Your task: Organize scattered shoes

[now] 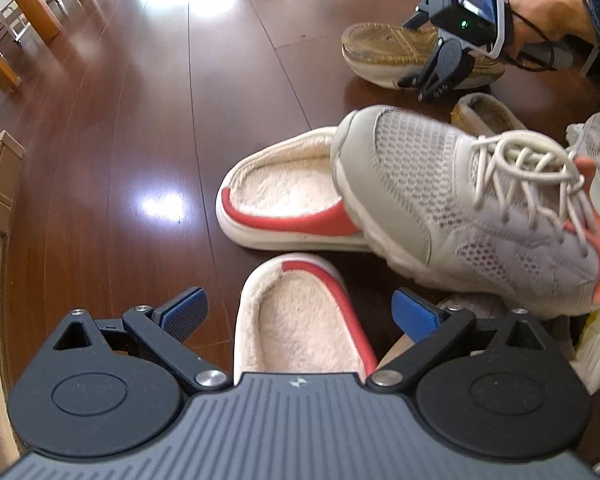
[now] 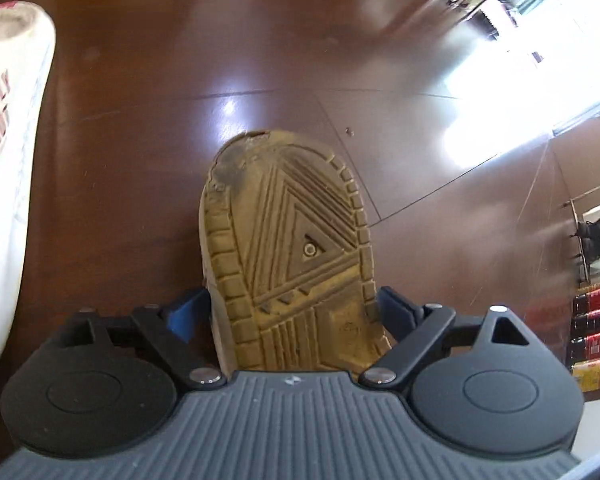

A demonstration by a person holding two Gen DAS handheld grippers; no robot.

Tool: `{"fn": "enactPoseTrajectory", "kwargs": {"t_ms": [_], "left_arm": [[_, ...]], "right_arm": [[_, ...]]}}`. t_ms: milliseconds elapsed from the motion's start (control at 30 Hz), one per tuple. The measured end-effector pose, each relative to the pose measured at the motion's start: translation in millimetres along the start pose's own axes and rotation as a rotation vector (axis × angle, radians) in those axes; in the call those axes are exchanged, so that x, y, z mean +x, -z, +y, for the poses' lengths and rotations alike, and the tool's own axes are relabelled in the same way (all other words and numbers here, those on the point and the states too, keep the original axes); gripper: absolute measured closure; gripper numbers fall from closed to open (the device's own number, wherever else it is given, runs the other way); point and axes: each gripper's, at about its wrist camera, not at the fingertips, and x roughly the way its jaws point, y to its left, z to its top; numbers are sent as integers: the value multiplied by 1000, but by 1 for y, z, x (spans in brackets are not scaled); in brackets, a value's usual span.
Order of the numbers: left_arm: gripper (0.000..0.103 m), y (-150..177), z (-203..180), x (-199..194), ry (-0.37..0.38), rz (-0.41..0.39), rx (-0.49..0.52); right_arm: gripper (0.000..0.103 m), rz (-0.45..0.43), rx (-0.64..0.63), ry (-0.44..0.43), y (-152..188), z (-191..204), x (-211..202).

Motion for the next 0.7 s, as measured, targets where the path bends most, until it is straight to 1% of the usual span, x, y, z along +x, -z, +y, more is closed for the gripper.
{"fn": "enactPoseTrajectory", "kwargs": {"t_ms": [67,167,200,233,300,333,367,400,433,567,600,700], "left_arm": [[3,-1,1,-5,-4,-6,-6],[3,-2,4,-7,-1,-9,-22],[3,-2,4,-8,-1,-11,-27],[3,-3,4,-9,-1,-12,-30],[3,-3,4,-10,3,-12,-32],[3,-4,4,-9,4,-11,-34],[3,-4,3,-8,5,-8,-35],[3,-4,3,-7,6,-7,-36],[3,-3,3,-7,6,-8,-37],[3,-1,6,-7,0,-22,-35],[3,-1,7,-6,-3,-24,-37],[3,-4,14,-3,-12,-32,-55]], "right_arm": [[26,-13,15,-17,1,1,-6],[26,-101,125,-167,-3,-8,-35],[26,-130,157,-232,-6,-14,-44],[25,-158,191,-296,-9,-20,-53],[21,-173,293,-433,-12,-38,-60],[16,-178,343,-497,-14,-46,-63],[4,-159,375,-475,-14,-49,-60],[3,-128,429,-367,-14,-49,-55],[4,-142,441,-292,-11,-47,-56],[4,-178,515,-191,8,-38,-64],[2,-175,461,-142,16,-27,-65],[6,-166,300,4,41,9,-68]]}}
